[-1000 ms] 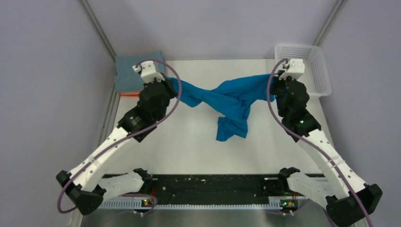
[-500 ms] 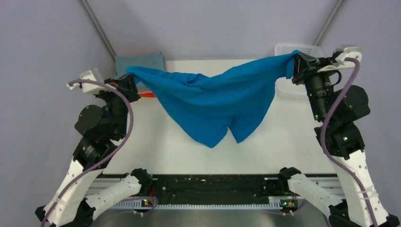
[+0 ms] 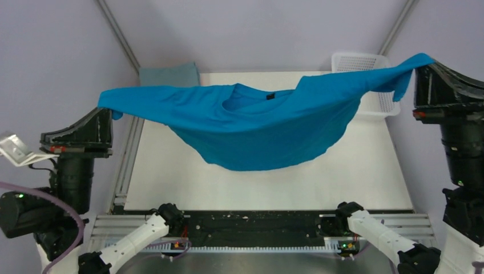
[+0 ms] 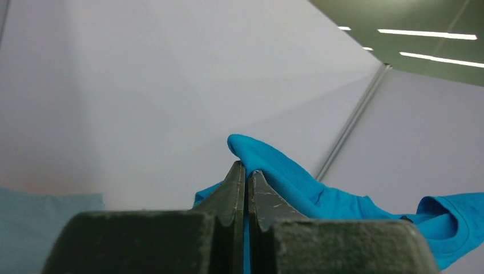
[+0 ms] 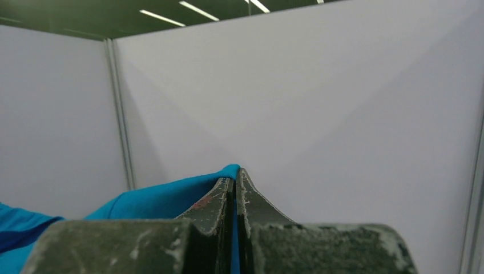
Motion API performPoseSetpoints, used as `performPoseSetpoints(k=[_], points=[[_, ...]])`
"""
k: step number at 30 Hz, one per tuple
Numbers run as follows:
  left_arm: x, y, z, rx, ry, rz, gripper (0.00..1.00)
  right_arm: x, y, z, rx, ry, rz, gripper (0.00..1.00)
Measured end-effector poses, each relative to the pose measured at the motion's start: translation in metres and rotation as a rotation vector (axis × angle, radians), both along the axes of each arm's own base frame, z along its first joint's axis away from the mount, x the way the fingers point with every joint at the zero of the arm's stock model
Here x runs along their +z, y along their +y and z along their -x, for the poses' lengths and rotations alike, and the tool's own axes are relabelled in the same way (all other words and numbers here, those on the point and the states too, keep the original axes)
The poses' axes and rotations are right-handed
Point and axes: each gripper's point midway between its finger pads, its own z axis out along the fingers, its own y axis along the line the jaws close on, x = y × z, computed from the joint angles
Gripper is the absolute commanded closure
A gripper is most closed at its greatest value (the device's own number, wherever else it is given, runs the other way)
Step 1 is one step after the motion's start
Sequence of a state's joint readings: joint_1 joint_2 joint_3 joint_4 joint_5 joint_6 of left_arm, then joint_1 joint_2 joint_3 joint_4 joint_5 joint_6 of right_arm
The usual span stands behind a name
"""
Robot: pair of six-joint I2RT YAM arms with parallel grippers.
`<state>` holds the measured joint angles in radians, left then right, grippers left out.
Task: Fold and stack the t-shirts
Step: Flatten out the tshirt
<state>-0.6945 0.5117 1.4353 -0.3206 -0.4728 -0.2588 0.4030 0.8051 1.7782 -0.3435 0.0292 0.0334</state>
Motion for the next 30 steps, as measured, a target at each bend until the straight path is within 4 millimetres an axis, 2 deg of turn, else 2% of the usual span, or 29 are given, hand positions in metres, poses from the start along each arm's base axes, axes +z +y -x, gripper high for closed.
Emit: performPoseSetpoints(k=[4,7,9,11,13,14,16,18,19,20,21,22,23,24,26,27,29,30], points=[[0.028,0.003,0.021,-0.056,-0.075,0.008,1.00,0.025,-0.007,0.030,0.023,-0.088,-0.007,1.00],[0.037,0.001,0.017,-0.046,-0.079,0.011,1.00,0.026,-0.010,0.029,-0.004,-0.093,0.001,1.00],[0.034,-0.003,0.001,-0.007,-0.047,-0.002,1.00,0.021,-0.012,0.014,-0.047,-0.072,0.009,1.00],[0.025,-0.010,-0.028,0.070,0.011,-0.013,1.00,0.013,-0.013,-0.008,-0.104,-0.038,0.016,1.00],[0.007,-0.020,-0.070,0.183,0.113,-0.039,1.00,0.001,-0.013,-0.043,-0.183,0.013,0.025,1.00],[-0.002,-0.026,-0.089,0.229,0.158,-0.055,1.00,-0.009,-0.013,-0.068,-0.236,0.047,0.032,1.00],[-0.035,-0.046,-0.142,0.333,0.281,-0.122,1.00,-0.037,-0.009,-0.117,-0.325,0.126,0.061,1.00],[-0.077,-0.061,-0.195,0.384,0.404,-0.195,1.00,-0.086,0.000,-0.179,-0.417,0.245,0.123,1.00],[-0.122,-0.061,-0.240,0.421,0.522,-0.239,1.00,-0.115,0.004,-0.207,-0.453,0.306,0.159,1.00],[-0.132,-0.061,-0.249,0.427,0.548,-0.248,1.00,-0.142,0.008,-0.231,-0.474,0.361,0.192,1.00],[-0.171,-0.056,-0.276,0.451,0.643,-0.272,1.00,-0.183,0.011,-0.261,-0.496,0.438,0.238,1.00],[-0.213,-0.051,-0.300,0.470,0.739,-0.294,1.00,-0.245,0.011,-0.294,-0.518,0.555,0.306,1.00],[-0.249,-0.049,-0.315,0.470,0.814,-0.317,1.00,-0.258,0.011,-0.300,-0.521,0.581,0.321,1.00],[-0.293,-0.047,-0.329,0.461,0.904,-0.340,1.00,-0.303,0.008,-0.317,-0.530,0.667,0.353,1.00],[-0.367,-0.047,-0.345,0.409,1.063,-0.362,1.00,-0.375,0.004,-0.341,-0.531,0.806,0.398,1.00],[-0.398,-0.049,-0.352,0.379,1.129,-0.363,1.00,-0.404,0.003,-0.351,-0.529,0.861,0.411,1.00],[-0.448,-0.052,-0.362,0.329,1.251,-0.354,0.99,-0.446,0.002,-0.368,-0.534,0.927,0.422,1.00],[-0.468,-0.054,-0.368,0.305,1.299,-0.347,0.91,-0.466,0.001,-0.377,-0.537,0.965,0.429,0.98]])
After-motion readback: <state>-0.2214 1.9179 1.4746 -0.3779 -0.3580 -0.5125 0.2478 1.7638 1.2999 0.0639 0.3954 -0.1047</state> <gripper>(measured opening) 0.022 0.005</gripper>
